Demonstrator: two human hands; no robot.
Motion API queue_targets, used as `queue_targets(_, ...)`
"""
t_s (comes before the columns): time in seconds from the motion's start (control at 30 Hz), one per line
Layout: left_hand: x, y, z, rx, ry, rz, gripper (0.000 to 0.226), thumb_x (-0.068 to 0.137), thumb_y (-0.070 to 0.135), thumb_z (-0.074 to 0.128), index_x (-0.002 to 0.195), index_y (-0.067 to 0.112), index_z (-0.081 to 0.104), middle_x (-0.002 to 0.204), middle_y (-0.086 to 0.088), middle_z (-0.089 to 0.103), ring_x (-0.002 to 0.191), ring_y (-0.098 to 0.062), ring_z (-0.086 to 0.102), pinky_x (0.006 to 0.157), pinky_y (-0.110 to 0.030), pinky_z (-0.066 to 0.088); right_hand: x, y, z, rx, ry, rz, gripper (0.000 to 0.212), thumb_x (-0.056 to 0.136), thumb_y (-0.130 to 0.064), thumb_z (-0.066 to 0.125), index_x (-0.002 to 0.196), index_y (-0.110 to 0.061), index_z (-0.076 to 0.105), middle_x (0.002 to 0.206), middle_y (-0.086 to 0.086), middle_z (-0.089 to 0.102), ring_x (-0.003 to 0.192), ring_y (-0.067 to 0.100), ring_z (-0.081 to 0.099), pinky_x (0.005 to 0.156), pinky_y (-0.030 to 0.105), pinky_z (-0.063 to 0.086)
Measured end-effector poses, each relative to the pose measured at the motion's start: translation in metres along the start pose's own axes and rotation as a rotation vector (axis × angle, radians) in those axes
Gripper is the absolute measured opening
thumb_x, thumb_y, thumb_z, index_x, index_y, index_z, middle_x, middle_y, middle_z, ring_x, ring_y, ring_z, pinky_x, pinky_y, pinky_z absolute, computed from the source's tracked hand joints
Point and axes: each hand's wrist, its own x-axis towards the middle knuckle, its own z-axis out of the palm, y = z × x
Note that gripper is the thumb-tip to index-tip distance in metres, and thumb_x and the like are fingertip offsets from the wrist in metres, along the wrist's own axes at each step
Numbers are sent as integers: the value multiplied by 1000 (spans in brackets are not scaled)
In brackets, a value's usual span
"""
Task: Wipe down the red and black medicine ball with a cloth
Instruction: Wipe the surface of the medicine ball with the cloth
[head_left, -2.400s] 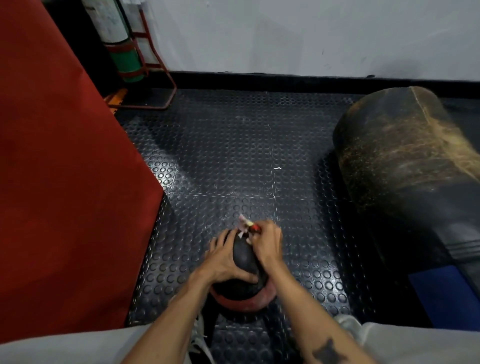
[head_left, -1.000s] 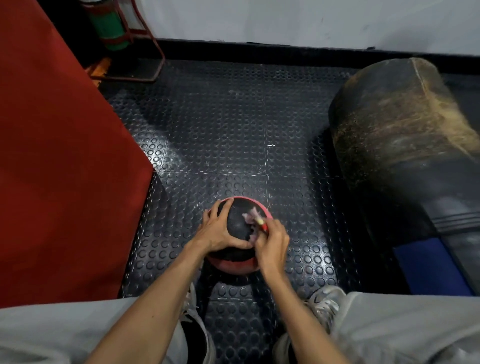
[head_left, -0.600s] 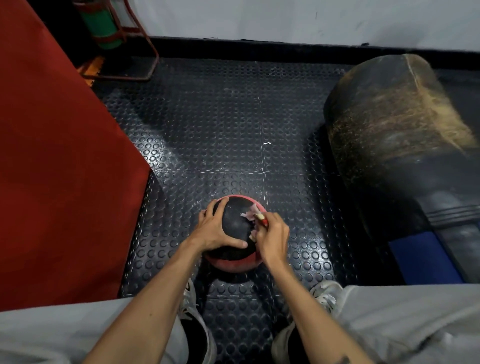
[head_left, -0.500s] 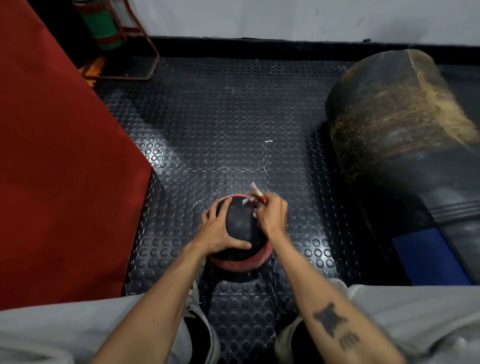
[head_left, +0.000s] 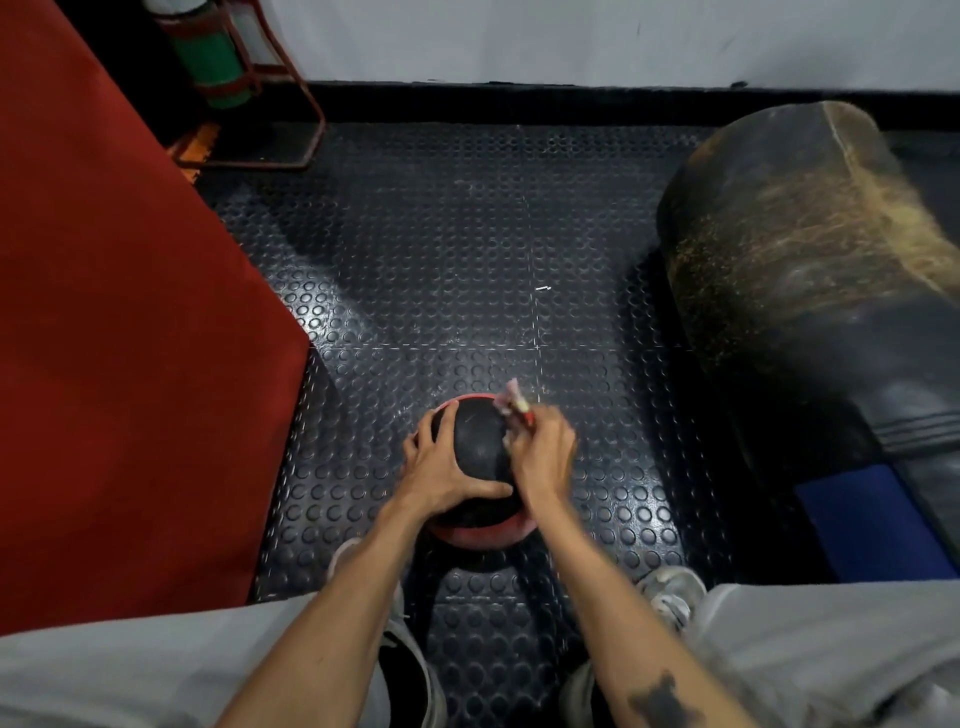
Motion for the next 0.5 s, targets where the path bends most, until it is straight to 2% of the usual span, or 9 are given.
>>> queue_targets(0.03,1,-1,-1,2,-4,7,142,45,68,86,155,37,1,157,8,0,142,-35,9,113,-56,26,-20,1,-2,2,-22,-75,25,80,1,64,101,-8,72,93,2,68,80,19,64,73,18,44)
queue_targets(0.1,-1,1,1,18,-6,1,143,44,71,84,154,38,0,157,8,-1,142,-36,9,114,-57,27,-24,4,-6,-39,-80,-146,33,72,5,62,101,-8,71,95,7,67,87,27,61,76,25,41)
queue_targets(0.2,-6,14,14,69,24,-28,143,40,77,79,153,39,-1,158,9,-4,140,-35,8,112,-61,26,25,0,-3,-101,-41,-9,18,80,1,58,92,-4,71,91,14,66,86,34,62,70,35,42)
queue_targets(0.27,-2,17,12,50,20,-45,140,44,71,82,152,39,0,157,7,-3,140,-37,10,111,-62,27,19,-5,1,-99,-16,-3,17,81,0,61,92,-7,72,92,11,67,85,28,63,70,34,44)
queue_targets(0.33,3,12,6,37,4,-27,132,54,58,85,153,39,1,158,4,0,140,-40,12,111,-59,29,-18,-5,2,-97,-45,-130,27,72,0,66,96,-12,73,94,5,66,87,20,59,77,32,46)
queue_targets(0.4,-1,7,6,25,8,-7,131,57,56,85,154,39,-1,158,5,-1,141,-39,11,113,-56,27,-26,-3,-2,-89,-100,-183,31,69,-1,67,98,-10,73,96,7,67,91,24,59,81,34,48)
queue_targets(0.5,-8,16,12,48,38,-32,138,45,71,82,152,39,0,157,8,-3,138,-34,10,110,-57,29,24,-18,0,-116,-119,-41,16,79,-1,61,91,-5,70,93,12,66,87,31,61,69,32,42)
